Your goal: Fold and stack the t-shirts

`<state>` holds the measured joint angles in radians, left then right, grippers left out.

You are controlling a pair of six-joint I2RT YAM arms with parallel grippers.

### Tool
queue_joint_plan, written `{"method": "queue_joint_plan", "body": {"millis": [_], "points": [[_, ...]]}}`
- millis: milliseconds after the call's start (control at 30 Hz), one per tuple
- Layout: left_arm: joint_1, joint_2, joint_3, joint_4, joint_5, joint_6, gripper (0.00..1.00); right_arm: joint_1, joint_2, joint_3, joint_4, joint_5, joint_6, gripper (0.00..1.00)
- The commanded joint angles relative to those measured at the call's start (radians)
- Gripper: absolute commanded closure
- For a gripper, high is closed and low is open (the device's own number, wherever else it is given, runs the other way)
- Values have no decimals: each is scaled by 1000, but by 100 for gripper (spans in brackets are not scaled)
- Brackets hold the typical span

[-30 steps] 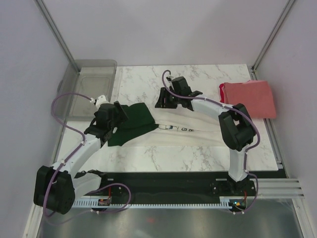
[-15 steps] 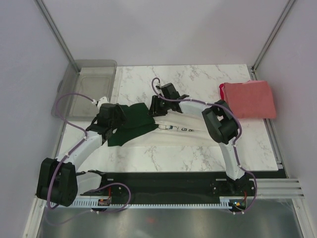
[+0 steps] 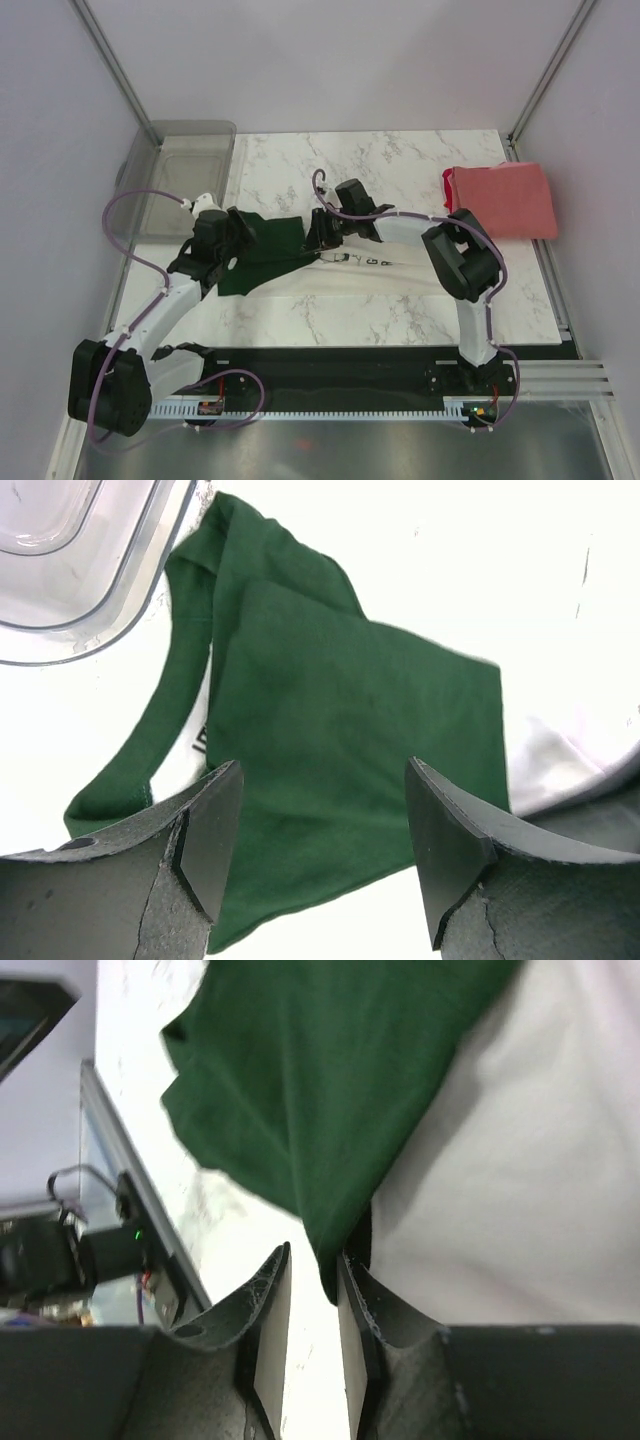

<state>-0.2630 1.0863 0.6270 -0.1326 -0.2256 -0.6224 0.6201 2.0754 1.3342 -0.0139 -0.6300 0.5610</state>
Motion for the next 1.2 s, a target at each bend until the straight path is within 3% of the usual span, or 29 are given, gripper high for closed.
{"method": "queue_joint_plan", "body": {"millis": [0,67,100,200,567,1167], "points": [[-2,-16,4,10,-3,43,28,7,-132,-87,67,-129,-75,68],[-5,-12,7,10,-1,46,28,7,-185,-176,112,-151,-76,66],[-4,-6,8,11,-1,49,28,7,-202,-229,124,-167,-78,59],[-7,1,13,11,-3,53,27,9,-245,-300,146,-178,-82,49],[-8,20,31,11,3,78,25,7,-288,-303,91,-93,-124,17],[-8,224,166,2,0,116,28,-20,-2,126,-49,72,-62,26]]}}
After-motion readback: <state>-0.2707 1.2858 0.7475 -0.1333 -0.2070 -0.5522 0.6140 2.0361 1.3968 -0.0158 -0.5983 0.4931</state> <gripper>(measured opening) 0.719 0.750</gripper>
